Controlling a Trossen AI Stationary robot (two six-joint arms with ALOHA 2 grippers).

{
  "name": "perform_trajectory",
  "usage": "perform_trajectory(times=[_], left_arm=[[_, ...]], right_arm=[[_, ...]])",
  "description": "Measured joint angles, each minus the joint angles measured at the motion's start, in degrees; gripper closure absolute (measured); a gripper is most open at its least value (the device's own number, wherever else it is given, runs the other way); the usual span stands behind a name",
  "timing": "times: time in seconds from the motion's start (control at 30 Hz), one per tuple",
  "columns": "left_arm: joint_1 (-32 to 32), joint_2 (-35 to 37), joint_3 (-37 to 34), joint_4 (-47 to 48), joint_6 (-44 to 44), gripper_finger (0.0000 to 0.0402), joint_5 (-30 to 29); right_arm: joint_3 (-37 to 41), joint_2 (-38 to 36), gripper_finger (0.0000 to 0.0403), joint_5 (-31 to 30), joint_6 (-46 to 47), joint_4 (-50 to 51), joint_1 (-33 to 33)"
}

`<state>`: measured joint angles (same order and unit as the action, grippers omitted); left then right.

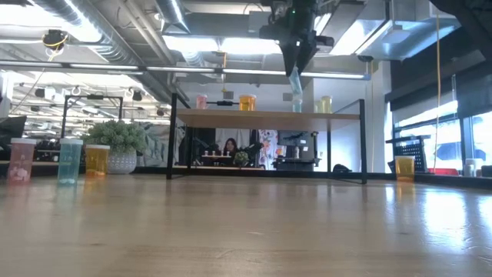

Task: Pick and place medicine bottles onto shelf by color
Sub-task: Put the bottom blue medicine bottle on the shelf

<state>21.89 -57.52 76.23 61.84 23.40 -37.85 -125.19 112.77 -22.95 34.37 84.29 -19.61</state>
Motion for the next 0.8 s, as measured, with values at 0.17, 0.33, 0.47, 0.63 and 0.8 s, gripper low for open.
perform_trajectory(times=[0.17,0.33,0.47,0.63,0.8], left_arm=[[0.0,0.0,0.0,0.0,0.0,0.0273,0.0],[0.0,0.0,0.0,0.0,0.0,0.0273,0.0],[0.0,0.0,0.0,0.0,-1.3,0.0273,0.0],[0.0,0.0,0.0,0.0,-1.5,0.0273,0.0],[0.0,0.0,0.0,0.0,-1.5,0.0273,0.0]], right_arm=[[0.0,0.0,0.0284,-0.1,0.9,-0.1,0.8],[0.0,0.0,0.0284,0.2,1.5,-0.5,1.6],[0.0,0.0,0.0284,0.5,-2.8,-0.9,2.4],[0.0,0.0,0.0284,0.5,-5.3,-0.8,2.6],[0.0,0.0,0.0284,0.5,-6.2,-0.5,2.6]])
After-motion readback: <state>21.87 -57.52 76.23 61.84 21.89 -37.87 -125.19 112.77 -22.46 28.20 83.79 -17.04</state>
